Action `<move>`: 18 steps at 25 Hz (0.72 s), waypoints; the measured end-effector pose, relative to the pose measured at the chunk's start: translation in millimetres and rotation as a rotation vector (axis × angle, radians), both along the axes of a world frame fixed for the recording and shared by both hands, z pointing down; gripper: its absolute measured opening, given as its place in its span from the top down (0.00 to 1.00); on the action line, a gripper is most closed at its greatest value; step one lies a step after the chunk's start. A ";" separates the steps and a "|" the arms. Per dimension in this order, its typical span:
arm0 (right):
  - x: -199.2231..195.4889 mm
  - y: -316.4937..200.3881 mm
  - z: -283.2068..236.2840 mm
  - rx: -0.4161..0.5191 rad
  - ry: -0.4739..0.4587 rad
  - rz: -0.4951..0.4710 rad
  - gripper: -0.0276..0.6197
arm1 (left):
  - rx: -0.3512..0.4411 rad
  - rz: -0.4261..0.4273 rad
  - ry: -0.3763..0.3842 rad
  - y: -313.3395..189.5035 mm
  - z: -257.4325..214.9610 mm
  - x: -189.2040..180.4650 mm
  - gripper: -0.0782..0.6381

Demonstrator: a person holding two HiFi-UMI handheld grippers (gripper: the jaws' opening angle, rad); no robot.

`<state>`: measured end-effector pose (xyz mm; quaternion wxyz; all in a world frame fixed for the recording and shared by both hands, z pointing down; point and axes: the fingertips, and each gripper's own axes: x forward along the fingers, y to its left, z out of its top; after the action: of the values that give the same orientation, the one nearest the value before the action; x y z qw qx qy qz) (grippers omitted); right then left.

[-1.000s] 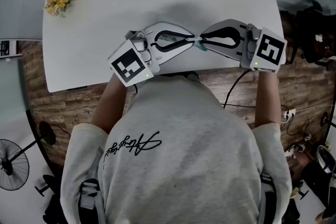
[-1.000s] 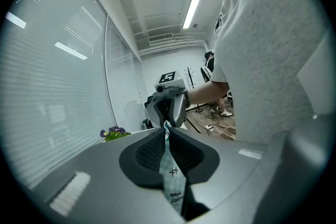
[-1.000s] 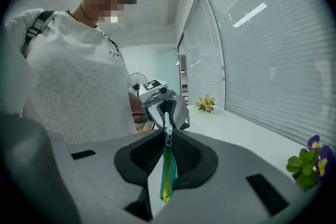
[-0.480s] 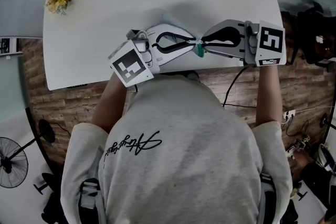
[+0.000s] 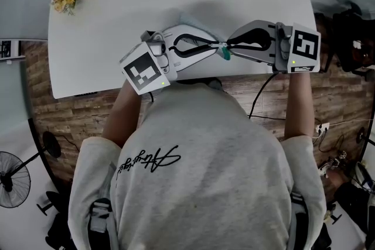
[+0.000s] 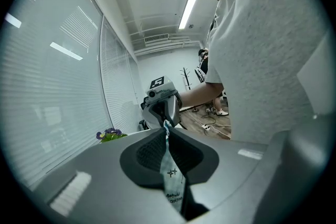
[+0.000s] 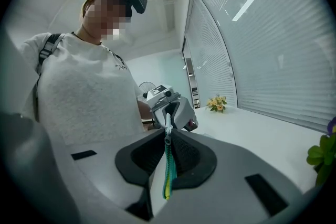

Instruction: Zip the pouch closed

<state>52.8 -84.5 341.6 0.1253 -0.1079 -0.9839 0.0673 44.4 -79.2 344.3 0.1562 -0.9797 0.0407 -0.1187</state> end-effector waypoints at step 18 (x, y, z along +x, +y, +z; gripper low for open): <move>1.7 9.2 -24.4 0.164 -0.010 0.006 0.91 | 0.018 0.065 0.050 6.0 -22.9 -3.3 0.88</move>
<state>54.5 -75.2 317.2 0.1286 -0.0945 -0.9871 -0.0134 41.0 -73.1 321.5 0.1676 -0.9818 0.0139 -0.0885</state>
